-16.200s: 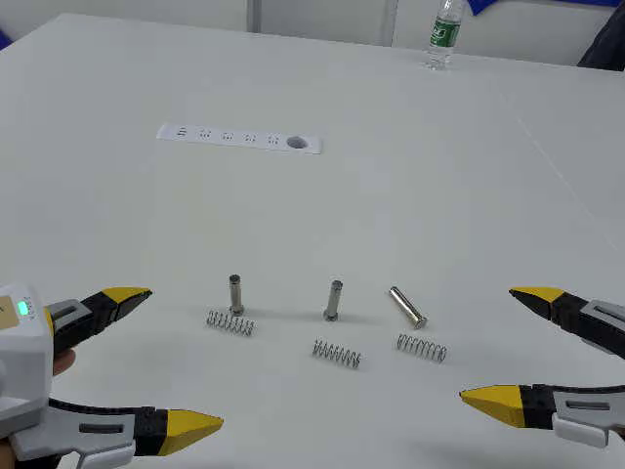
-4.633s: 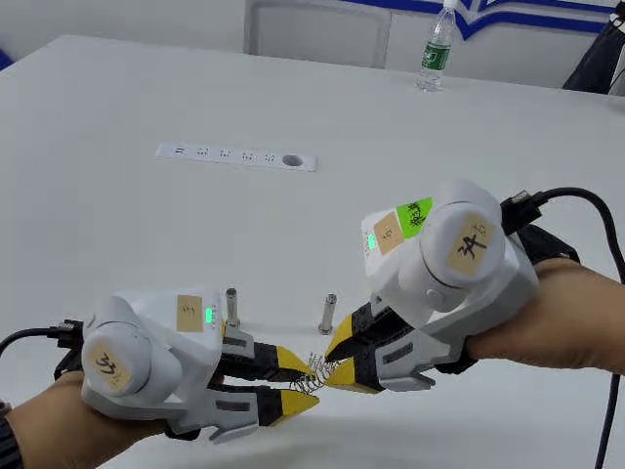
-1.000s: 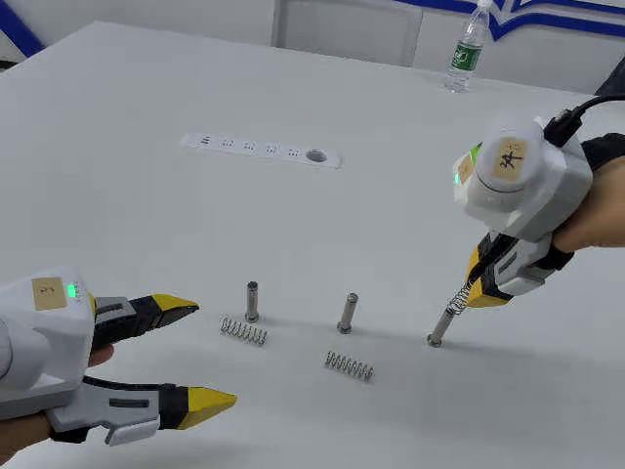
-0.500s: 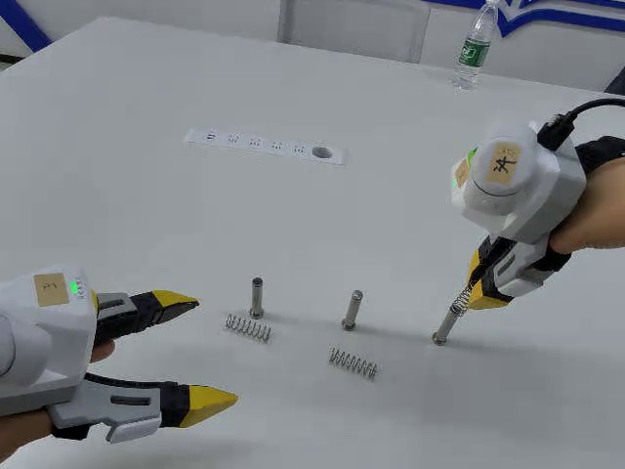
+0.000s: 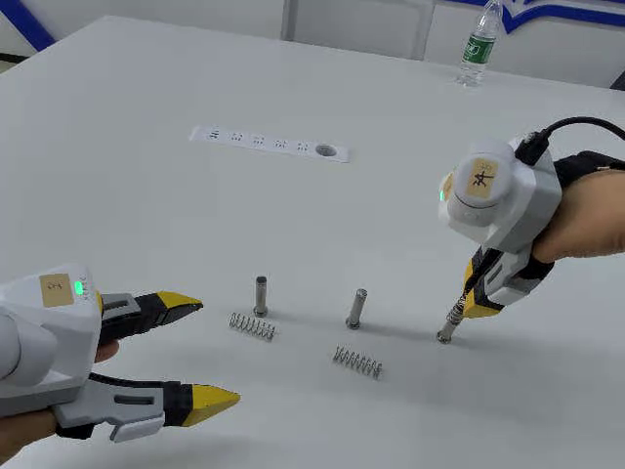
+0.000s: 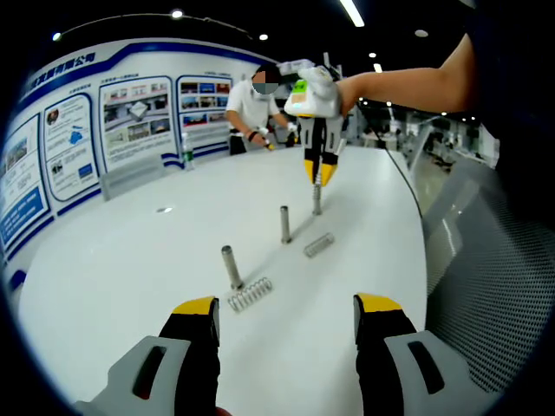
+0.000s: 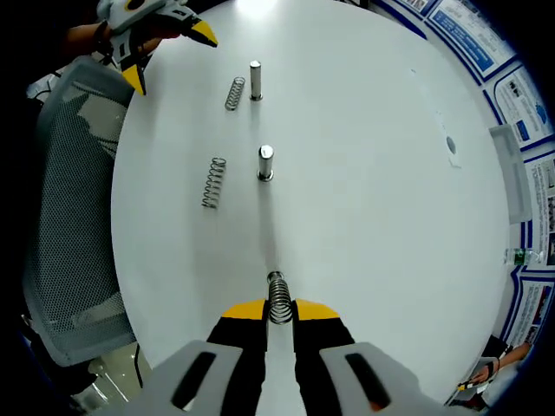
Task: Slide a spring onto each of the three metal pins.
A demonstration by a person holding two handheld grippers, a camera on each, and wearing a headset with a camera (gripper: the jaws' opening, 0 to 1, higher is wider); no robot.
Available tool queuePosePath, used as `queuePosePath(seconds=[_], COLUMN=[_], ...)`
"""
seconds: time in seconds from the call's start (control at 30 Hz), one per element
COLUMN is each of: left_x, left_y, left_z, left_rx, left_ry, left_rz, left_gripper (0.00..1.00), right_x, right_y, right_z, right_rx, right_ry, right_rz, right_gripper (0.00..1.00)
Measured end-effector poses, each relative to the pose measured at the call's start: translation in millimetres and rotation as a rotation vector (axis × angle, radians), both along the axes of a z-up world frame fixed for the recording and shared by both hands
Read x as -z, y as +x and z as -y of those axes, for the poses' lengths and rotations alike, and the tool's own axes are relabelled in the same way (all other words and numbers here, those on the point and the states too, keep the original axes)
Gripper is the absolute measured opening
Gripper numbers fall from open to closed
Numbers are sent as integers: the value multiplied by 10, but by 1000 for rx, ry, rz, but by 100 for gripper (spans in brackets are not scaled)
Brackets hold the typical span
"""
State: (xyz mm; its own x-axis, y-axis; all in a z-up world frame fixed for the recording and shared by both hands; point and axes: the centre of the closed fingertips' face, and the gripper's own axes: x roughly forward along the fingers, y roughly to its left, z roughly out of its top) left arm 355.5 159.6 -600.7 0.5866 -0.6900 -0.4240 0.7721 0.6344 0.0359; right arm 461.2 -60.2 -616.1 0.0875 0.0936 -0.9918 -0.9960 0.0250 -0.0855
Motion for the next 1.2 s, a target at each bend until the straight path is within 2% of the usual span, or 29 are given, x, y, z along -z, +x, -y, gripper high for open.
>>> queuePosePath(seconds=[0.57, 0.87, 1.2], left_x=[6, -5, -33], left_y=[-19, -14, -3], left_z=[4, 14, 28], left_rx=[-2, -1, 2], left_ry=[1, -1, -4], left_rz=[-5, -5, 3], left_gripper=[63, 64, 64], right_x=[316, 338, 221], right_y=[-57, -59, -49], right_z=[-5, -1, 50], right_rx=[29, 44, 82], right_ry=[-3, 25, 97], right_rz=[-37, -31, 5], right_gripper=[13, 18, 22])
